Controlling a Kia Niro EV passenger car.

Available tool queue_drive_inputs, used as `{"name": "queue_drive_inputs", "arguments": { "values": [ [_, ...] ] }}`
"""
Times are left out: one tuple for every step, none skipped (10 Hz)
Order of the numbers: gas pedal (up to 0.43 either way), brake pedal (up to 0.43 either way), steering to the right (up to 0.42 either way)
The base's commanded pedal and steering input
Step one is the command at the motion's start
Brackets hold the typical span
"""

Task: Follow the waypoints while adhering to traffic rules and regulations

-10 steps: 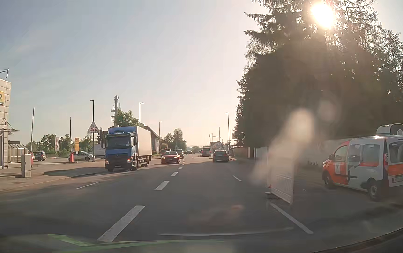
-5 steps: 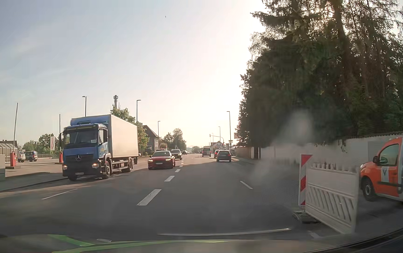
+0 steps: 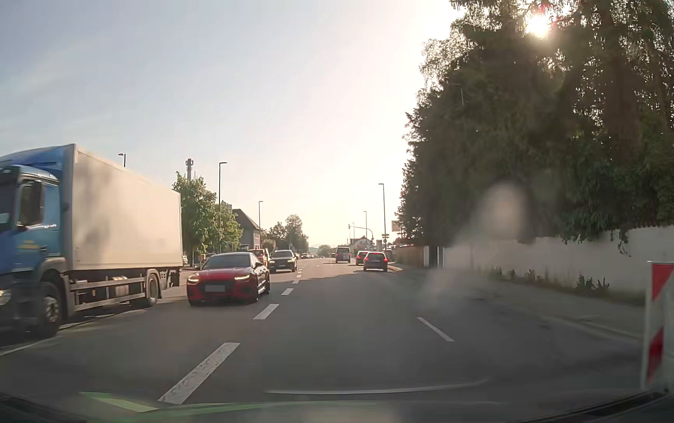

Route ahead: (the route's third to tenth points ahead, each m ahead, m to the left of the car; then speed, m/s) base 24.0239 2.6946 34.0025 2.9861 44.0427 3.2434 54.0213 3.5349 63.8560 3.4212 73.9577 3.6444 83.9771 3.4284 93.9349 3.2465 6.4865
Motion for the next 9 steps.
{"name": "queue_drive_inputs", "arguments": {
  "values": [
    [0.15,0.0,0.012],
    [0.15,0.0,0.012],
    [0.15,0.0,0.012],
    [0.15,0.0,0.012],
    [0.138,0.0,0.012],
    [0.138,0.0,0.012],
    [0.138,0.0,0.012],
    [0.138,0.0,0.012],
    [0.138,0.0,0.012]
  ]
}}
